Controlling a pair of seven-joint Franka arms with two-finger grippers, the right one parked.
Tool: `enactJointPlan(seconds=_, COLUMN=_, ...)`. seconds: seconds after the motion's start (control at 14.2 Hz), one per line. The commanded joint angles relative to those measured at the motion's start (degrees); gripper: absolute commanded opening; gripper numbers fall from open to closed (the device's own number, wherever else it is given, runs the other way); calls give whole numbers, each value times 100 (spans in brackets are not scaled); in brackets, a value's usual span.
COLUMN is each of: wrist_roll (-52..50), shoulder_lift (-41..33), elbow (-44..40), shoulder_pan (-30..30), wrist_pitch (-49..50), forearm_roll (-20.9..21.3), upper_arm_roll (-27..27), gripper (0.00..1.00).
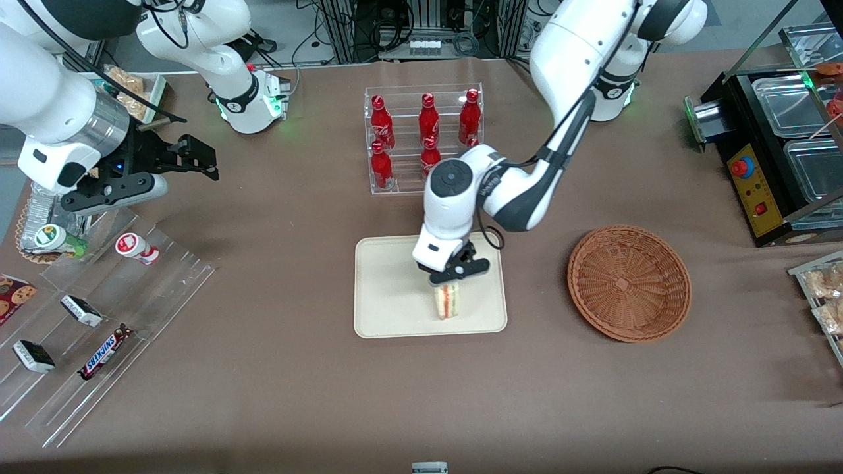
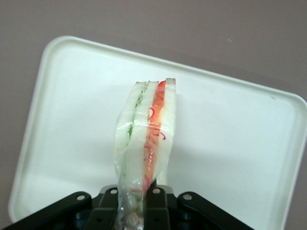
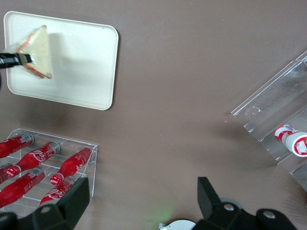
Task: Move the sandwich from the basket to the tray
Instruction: 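Lower the sandwich onto the tray and open the left gripper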
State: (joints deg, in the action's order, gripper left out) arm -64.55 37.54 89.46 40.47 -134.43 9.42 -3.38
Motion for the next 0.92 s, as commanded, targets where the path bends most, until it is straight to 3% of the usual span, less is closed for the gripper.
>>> enactJointPlan(seconds=0.0, wrist_roll=-495, shoulder_lift=288, elbow=-157, shoulder_pan=198, wrist_pitch=-249, forearm_roll=472, upper_arm_roll=101, gripper=5)
enactJointPlan(seconds=0.07, wrist_roll=-575, shoulder_lift=376, elbow=-149, shoulder_pan=242, wrist_pitch=-276, forearm_roll=543, upper_arm_roll=101, gripper=8)
enactJointPlan(seconds=0.14, wrist_roll=-585, shoulder_lift=420, elbow=-140, shoulder_pan=294, wrist_pitch=-277, forearm_roll=570, upper_arm_roll=101, gripper=18)
enactJointPlan(seconds=0.28, wrist_roll=-594, shoulder_lift=394, elbow=-157, shoulder_pan=295, wrist_pitch=-268, forearm_roll=570, upper_arm_roll=101, gripper=100)
enactJointPlan(seconds=0.42, wrist_roll=-419, shoulder_lift=150, elbow=-157, shoulder_pan=234, wrist_pitch=-172, forearm_roll=597, upper_arm_roll=110, gripper=100)
enactJointPlan(seconds=0.64, wrist_roll=746, shoulder_lift=-606, elbow=-419, shoulder_pan=-47, wrist_pitch=1142, forearm_roll=430, upper_arm_roll=66, gripper=100)
enactJointPlan(seconds=0.85, wrist_roll=1181, shoulder_lift=-1265, elbow=-693, shoulder_pan=-494, wrist_pitch=2016, forearm_roll=-639, upper_arm_roll=92, gripper=100)
